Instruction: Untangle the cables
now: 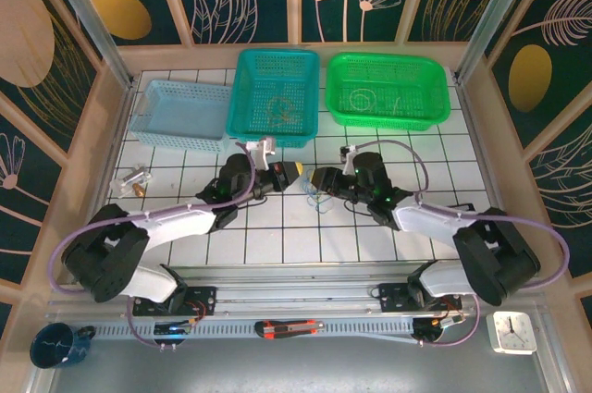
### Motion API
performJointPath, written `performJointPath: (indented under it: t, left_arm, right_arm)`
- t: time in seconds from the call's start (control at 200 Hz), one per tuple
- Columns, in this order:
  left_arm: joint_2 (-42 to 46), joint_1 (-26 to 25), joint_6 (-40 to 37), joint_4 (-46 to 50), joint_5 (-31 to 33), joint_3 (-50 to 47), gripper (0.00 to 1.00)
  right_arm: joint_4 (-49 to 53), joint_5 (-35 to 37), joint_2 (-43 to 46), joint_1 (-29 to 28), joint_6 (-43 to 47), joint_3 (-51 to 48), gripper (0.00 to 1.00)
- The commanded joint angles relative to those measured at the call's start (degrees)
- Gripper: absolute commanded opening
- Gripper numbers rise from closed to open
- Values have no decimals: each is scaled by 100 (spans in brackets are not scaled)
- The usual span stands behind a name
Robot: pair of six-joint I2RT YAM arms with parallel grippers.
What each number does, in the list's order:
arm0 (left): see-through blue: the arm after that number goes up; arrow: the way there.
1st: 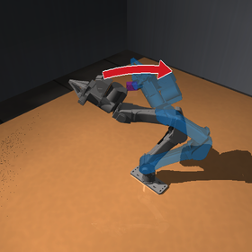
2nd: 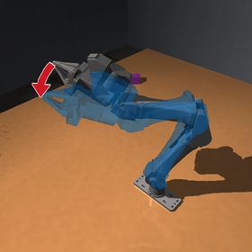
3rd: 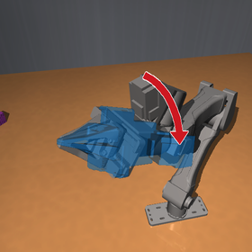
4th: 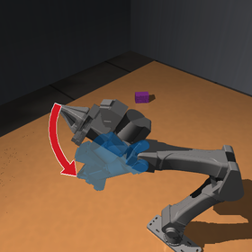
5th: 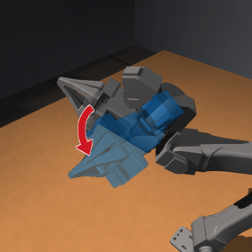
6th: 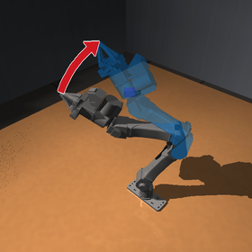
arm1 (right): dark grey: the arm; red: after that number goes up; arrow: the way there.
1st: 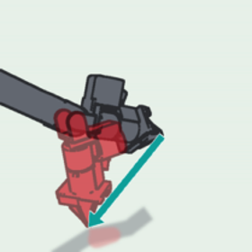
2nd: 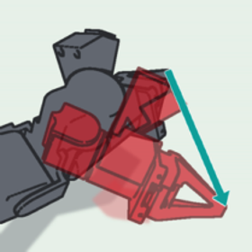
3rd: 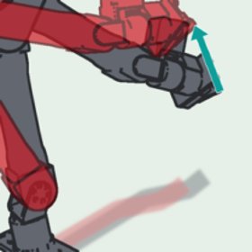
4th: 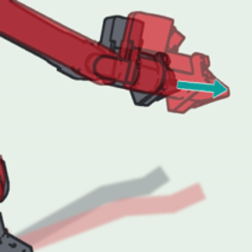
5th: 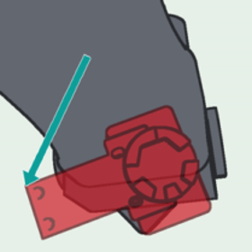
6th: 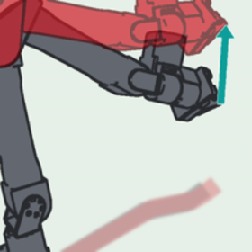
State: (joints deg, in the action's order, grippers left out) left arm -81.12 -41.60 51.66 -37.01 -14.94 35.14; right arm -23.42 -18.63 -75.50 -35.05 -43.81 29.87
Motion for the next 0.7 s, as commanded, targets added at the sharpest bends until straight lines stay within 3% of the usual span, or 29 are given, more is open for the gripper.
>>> performJointPath:
  t: [0.0,0.2,0.38,0.696]
  left_arm:
    - [199,-28,-212,472,43,286,0]
    - [298,-25,-106,677,-62,579,0]
    - [341,-26,78,691,-88,757,0]
    - [327,-30,405,704,-40,953,0]
  right_arm:
    - [148,285,449,103,320,-126,45]
    - [563,664,1085,135,902,-208,53]
    - [299,754,1468,35,1603,-393,54]
    - [-635,1154,1164,-535,2014,-373,56]
